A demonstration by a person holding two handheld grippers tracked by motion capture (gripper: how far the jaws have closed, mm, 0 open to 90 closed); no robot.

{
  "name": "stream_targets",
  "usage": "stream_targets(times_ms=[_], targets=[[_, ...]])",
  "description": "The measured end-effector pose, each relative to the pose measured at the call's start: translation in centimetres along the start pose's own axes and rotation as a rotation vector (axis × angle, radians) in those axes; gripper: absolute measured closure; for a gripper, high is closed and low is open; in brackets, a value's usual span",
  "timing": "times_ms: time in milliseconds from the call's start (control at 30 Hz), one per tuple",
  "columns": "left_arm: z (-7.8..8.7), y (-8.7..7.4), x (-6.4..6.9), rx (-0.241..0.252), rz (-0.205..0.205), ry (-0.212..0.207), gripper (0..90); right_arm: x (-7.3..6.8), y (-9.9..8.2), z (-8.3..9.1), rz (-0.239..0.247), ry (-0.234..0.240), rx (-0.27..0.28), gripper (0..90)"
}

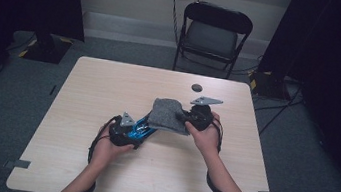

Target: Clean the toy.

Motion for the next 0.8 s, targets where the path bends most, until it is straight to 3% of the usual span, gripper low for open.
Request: stream_targets(times_ms=[467,567,800], targets=[[0.0,0.0,0.0,0.0,0.0,0.0,25.9,-4.3,0.4,-1.6,0.055,0.064,-0.01,74.3],[0.0,0.0,0.0,-0.001,-0.001,0.0,26.0,-5.1,0.3,-2.0,0.091,0.06,-0.021,74.3],[0.0,0.0,0.0,-0.002,-0.002,0.0,26.0,-6.5,-0.1,-2.9,0.116,0.067,-0.039,73.9]])
Point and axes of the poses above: each handheld gripper's, and its own axes: z roughly backward along the jaws, y roughly out of its top, x roughly to its right, the point moved 5 cm from there along -z, roughly forward along the jaws, and after that the axes turned 13 degrees about -y, right-handed, at the moved point
